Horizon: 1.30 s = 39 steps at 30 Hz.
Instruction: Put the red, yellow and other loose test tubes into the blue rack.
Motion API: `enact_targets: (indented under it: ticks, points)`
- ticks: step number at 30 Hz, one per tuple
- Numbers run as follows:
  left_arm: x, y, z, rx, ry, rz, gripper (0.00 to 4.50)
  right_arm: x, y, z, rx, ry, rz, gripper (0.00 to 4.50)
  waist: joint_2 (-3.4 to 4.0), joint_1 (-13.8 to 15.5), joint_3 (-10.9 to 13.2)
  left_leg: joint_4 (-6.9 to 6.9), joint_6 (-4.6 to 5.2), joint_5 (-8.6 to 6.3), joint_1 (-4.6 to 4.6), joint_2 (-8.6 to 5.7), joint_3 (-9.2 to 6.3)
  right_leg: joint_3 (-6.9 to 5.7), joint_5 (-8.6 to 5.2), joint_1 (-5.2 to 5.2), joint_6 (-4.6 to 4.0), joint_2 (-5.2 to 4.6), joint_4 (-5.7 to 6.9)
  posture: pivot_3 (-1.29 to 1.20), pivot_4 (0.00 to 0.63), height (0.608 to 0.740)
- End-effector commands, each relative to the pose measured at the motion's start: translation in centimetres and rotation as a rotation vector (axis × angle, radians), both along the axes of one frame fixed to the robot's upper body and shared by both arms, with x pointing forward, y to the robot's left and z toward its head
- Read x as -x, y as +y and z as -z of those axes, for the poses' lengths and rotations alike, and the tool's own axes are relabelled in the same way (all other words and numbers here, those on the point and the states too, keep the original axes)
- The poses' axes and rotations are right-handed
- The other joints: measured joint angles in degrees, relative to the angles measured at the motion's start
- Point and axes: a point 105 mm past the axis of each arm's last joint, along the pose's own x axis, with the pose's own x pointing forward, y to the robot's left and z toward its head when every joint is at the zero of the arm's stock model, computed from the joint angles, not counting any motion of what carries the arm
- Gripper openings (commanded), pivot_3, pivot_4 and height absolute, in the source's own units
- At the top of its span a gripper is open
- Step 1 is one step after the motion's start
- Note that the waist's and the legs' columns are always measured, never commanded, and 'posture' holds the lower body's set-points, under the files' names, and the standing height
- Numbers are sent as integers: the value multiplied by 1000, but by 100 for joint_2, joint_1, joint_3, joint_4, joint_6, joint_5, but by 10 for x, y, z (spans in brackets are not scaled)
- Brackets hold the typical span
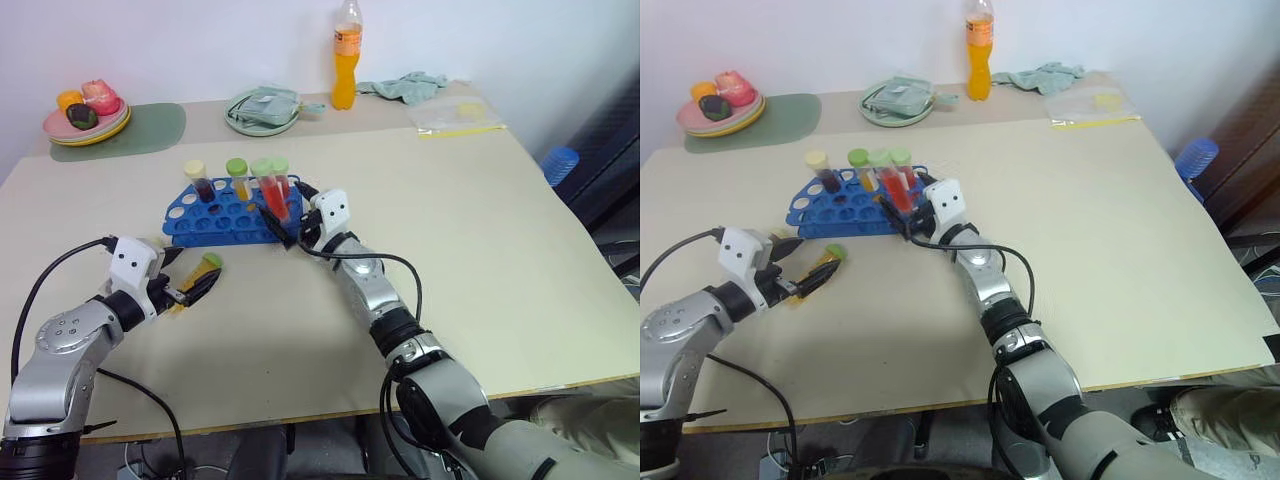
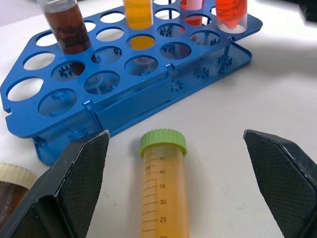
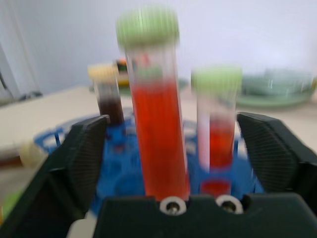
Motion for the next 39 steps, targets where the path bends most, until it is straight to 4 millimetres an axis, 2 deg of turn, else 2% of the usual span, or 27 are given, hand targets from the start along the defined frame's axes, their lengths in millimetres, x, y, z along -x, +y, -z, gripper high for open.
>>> enact_targets:
  ticks: [1, 4, 12, 18, 23, 32, 39]
  points:
    - [0, -4, -10, -7, -42, 16, 4500, 6, 0, -23, -49, -60, -8, 4467, 0, 6, 0, 1, 0, 0, 0, 0, 0, 0, 0, 1, 0, 0, 0, 0, 150, 740]
    - [0, -4, -10, -6, -41, 15, 4500, 6, -6, -21, -7, -30, -6, 4467, 0, 18, 0, 2, 1, -1, 0, 0, -1, 0, 0, 2, 0, -1, 0, 0, 150, 740]
    - [1, -4, -9, -5, -36, 14, 4500, 11, -15, -20, 127, 193, -42, 4467, 0, 9, 0, 0, 7, -4, -1, 0, 1, 2, 0, -1, 0, -1, 0, 0, 150, 740]
    - [0, -6, -9, 1, -41, 17, 4500, 16, -10, -28, 198, 279, -71, 4467, 0, 19, 0, 0, 8, -5, -1, 0, 2, 2, 0, -2, 0, -2, 0, 0, 150, 740]
    - [2, -9, -10, 12, -38, 38, 4500, 9, -8, -33, 202, 364, -52, 4467, 0, 21, -1, 0, 8, -5, -2, 0, 2, 2, 0, -1, -1, -2, 0, 0, 150, 740]
    - [13, -24, -4, 26, 8, 132, 4500, 3, -1, -26, 226, 437, -47, 4467, 0, 16, -1, 0, 8, -5, -2, -1, 4, 2, 0, -2, -1, -3, -1, 0, 150, 740]
    - [14, -26, -2, 25, 13, 132, 4500, 0, 4, -22, 234, 448, -47, 4467, 0, 15, -1, 0, 8, -5, -2, -1, 4, 2, 0, -2, -1, -3, 0, 0, 150, 740]
